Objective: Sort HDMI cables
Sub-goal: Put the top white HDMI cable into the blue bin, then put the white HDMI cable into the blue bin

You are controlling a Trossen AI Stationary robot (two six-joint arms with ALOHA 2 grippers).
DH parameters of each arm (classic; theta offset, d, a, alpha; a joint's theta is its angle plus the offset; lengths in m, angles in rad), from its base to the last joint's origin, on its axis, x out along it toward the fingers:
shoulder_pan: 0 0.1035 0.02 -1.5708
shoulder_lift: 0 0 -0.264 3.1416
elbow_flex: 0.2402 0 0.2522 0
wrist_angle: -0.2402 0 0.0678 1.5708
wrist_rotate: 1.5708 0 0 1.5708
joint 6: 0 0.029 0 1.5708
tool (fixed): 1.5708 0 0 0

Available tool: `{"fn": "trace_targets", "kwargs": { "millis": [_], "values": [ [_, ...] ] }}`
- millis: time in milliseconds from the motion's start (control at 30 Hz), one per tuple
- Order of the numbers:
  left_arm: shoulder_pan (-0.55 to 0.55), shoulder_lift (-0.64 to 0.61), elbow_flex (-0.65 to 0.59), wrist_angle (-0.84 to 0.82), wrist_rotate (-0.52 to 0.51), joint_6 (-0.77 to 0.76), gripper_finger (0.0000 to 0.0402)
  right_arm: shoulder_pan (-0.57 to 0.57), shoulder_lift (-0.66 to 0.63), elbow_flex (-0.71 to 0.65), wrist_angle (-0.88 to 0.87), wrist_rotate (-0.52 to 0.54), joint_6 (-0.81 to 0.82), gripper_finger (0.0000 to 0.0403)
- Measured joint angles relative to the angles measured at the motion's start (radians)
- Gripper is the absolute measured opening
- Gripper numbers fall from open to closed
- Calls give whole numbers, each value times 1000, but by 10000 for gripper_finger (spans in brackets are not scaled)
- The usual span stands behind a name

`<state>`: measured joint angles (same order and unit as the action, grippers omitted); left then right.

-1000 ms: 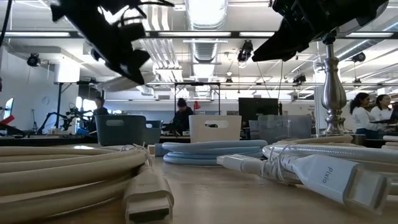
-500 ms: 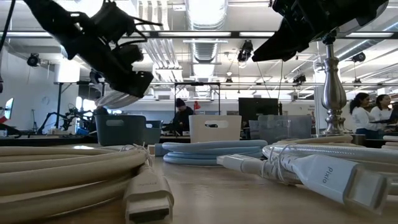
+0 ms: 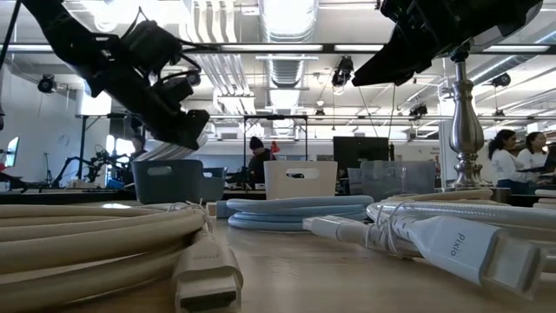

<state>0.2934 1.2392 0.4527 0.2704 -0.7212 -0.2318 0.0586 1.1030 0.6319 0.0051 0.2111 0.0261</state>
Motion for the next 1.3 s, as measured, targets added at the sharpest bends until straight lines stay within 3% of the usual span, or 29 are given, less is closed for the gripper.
{"fn": "trace_targets", "kwargs": {
  "millis": [200,633,933,1300],
  "values": [
    [0,0,0,0,5,16,42,0,0,0,0,0,0,166],
    [0,0,0,-1,5,17,132,0,0,0,-1,0,0,166],
    [0,0,0,2,11,-6,138,0,0,-12,-1,0,0,166],
    [-1,0,0,94,182,-8,138,0,0,-20,0,-10,56,166]
  ]
}}
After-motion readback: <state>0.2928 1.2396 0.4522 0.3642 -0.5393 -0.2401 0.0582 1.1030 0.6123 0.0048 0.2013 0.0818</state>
